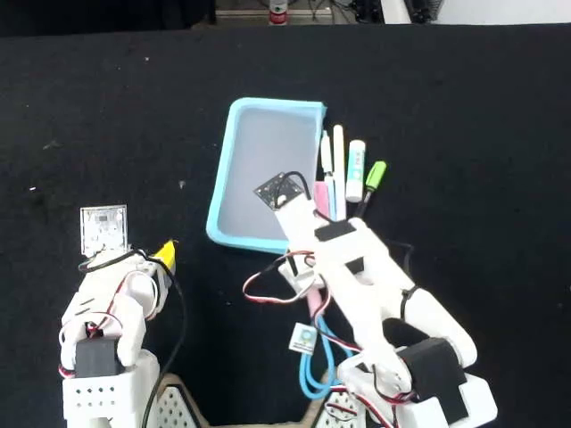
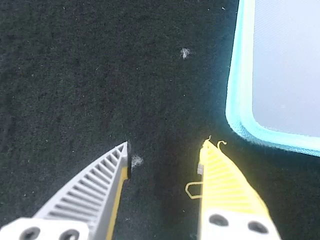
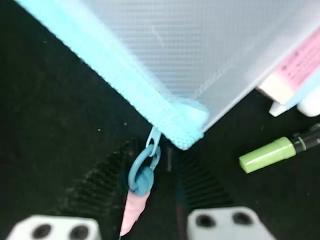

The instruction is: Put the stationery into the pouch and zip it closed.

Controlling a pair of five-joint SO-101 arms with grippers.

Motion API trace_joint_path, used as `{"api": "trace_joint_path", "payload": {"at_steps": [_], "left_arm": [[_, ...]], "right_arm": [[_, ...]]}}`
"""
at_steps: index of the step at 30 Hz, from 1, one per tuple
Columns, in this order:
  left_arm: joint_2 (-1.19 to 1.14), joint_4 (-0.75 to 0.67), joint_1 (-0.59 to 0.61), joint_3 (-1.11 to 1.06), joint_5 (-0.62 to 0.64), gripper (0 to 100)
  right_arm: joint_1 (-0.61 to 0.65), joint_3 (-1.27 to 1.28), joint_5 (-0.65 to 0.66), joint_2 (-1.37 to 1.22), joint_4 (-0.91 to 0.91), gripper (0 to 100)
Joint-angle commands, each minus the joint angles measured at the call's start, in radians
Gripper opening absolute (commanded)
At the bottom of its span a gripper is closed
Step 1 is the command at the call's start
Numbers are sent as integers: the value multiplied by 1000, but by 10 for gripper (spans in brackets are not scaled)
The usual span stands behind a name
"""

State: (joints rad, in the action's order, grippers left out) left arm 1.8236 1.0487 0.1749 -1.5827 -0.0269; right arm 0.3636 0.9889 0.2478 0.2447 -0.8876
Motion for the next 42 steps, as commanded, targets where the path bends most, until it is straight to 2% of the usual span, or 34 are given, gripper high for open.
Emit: {"api": "trace_joint_path", "payload": {"at_steps": [1, 11, 15, 19, 32, 34, 37, 42], "left_arm": [[5, -8, -12, 4, -9, 230], [5, -8, -12, 4, -9, 230], [5, -8, -12, 4, -9, 230], [5, -8, -12, 4, -9, 230], [5, -8, -10, 4, -9, 230], [5, -8, -10, 4, -9, 230], [5, -8, -7, 4, -9, 230], [5, -6, -12, 12, -9, 230]], "right_arm": [[-12, -56, 5, 10, -95, 96], [-11, 7, 9, 140, -120, 98], [-12, 62, 5, 139, -69, 165], [-12, 71, 5, 139, -48, 134], [-12, 99, -17, 140, 31, 144], [-11, 99, -15, 140, 41, 126], [-14, 101, 32, 145, 52, 5], [-57, 25, 72, 200, -34, 10]]}}
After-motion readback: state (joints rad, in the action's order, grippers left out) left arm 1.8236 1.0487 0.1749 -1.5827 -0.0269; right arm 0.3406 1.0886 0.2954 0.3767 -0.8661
